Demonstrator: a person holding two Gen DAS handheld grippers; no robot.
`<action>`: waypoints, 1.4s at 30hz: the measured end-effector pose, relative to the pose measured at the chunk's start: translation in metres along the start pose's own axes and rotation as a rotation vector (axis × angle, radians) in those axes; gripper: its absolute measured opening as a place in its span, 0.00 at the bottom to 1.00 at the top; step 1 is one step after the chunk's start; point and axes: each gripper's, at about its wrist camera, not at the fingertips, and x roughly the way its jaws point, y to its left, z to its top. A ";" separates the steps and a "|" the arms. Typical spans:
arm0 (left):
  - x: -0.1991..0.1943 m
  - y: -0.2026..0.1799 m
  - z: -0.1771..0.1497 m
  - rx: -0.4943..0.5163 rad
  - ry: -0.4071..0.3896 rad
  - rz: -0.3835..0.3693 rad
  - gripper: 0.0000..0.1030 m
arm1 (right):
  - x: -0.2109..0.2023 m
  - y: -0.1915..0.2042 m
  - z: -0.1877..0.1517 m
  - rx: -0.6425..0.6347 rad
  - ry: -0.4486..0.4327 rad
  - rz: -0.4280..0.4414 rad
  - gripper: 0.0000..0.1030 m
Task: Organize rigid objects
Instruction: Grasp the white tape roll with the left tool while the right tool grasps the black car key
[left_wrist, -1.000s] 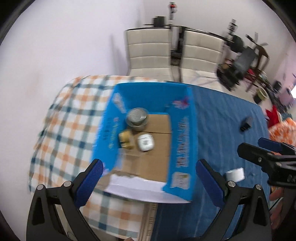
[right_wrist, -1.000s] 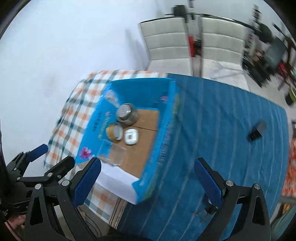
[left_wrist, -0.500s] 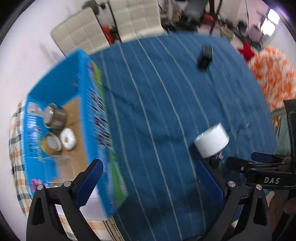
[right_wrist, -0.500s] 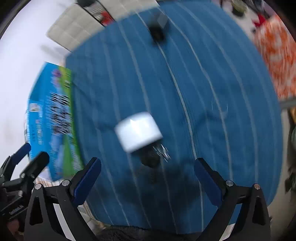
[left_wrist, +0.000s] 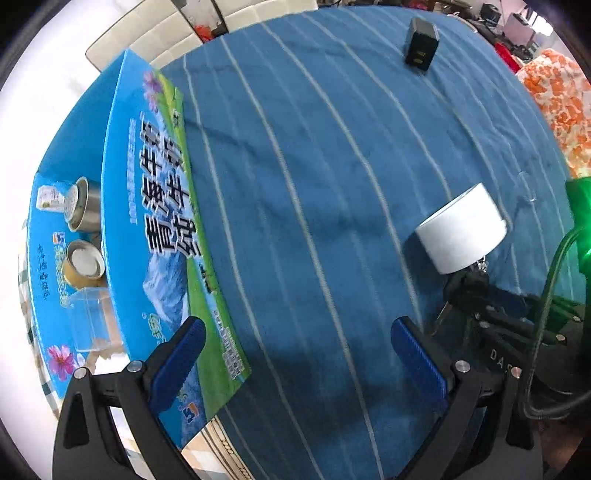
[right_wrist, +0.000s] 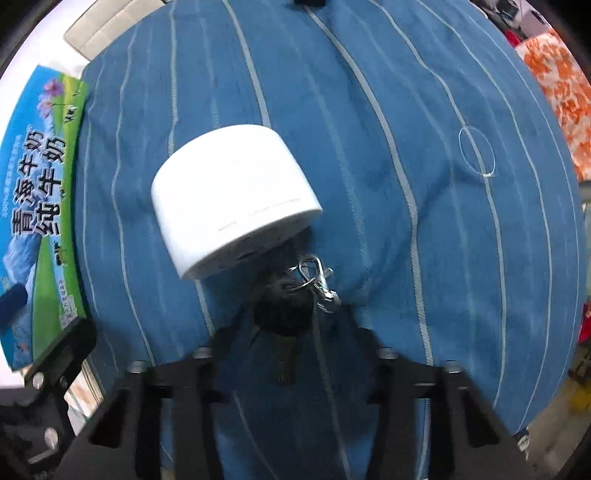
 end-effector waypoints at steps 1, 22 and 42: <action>-0.003 -0.003 0.002 0.007 -0.009 -0.003 1.00 | 0.001 -0.002 -0.002 0.005 0.012 0.000 0.27; 0.023 -0.091 0.082 0.047 0.141 -0.276 0.44 | 0.009 -0.120 0.016 0.172 0.061 0.085 0.28; 0.029 -0.083 0.062 -0.056 0.096 -0.214 0.34 | 0.010 -0.119 0.039 0.298 -0.024 0.128 0.63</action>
